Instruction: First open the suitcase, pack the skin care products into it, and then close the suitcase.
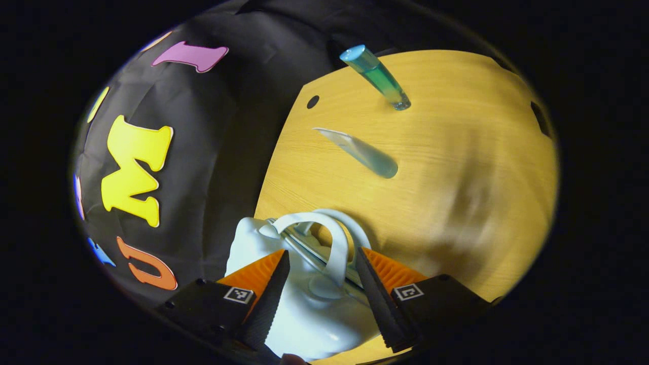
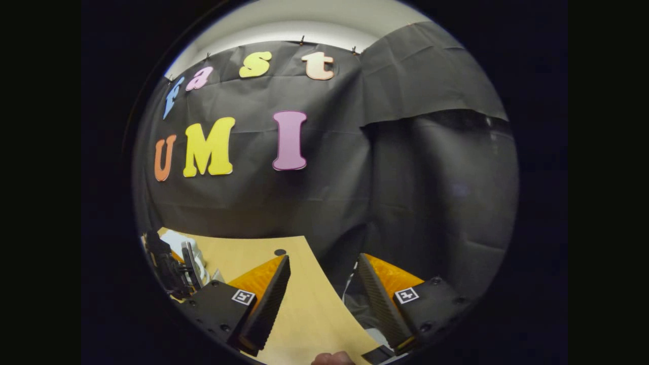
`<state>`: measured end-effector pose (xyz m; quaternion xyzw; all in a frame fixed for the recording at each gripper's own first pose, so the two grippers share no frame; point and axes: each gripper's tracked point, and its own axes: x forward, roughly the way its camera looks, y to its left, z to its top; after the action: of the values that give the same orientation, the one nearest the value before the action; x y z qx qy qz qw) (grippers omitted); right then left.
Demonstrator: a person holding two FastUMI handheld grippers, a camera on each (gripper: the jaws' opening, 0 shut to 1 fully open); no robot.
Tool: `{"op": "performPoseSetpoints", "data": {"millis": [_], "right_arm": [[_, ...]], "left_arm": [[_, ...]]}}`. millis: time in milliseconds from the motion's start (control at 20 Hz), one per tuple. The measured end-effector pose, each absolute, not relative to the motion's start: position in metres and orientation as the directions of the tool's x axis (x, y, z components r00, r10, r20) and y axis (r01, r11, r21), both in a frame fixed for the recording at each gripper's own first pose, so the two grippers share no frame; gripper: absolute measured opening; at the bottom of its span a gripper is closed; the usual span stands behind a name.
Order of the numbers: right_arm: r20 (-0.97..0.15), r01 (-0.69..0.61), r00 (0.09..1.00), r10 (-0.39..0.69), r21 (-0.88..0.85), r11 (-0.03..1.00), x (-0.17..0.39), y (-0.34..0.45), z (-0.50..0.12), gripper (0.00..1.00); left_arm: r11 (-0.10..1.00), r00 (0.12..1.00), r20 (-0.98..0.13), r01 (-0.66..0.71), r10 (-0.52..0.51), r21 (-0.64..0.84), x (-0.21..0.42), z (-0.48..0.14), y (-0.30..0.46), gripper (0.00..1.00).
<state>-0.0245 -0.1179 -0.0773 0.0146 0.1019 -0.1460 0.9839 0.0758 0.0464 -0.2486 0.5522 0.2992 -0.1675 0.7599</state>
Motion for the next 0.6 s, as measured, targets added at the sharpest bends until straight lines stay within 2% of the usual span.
{"op": "performPoseSetpoints", "data": {"millis": [250,350,400,500,600], "right_arm": [[-0.202,0.29,0.936,-0.287,-0.014,0.957,-0.028,-0.112,-0.078,0.81],[-0.212,0.288,0.935,-0.285,-0.018,0.958,-0.03,-0.108,-0.081,0.81],[-0.217,0.287,0.934,-0.284,-0.018,0.958,-0.031,-0.107,-0.082,0.81],[-0.213,0.29,0.934,-0.287,-0.016,0.957,-0.034,-0.105,-0.081,0.81],[-0.192,0.3,0.935,-0.298,-0.015,0.954,-0.036,-0.105,-0.074,0.81]], "left_arm": [[0.296,0.741,-0.662,0.611,0.115,0.734,0.084,-0.266,0.056,0.79],[0.281,0.742,-0.658,0.61,0.126,0.741,0.089,-0.266,0.057,0.68],[0.285,0.732,-0.67,0.62,0.124,0.731,0.088,-0.269,0.058,0.52],[0.297,0.744,-0.658,0.606,0.117,0.738,0.087,-0.265,0.056,0.41],[0.341,0.771,-0.625,0.559,0.122,0.756,0.082,-0.251,0.061,0.33]]}}
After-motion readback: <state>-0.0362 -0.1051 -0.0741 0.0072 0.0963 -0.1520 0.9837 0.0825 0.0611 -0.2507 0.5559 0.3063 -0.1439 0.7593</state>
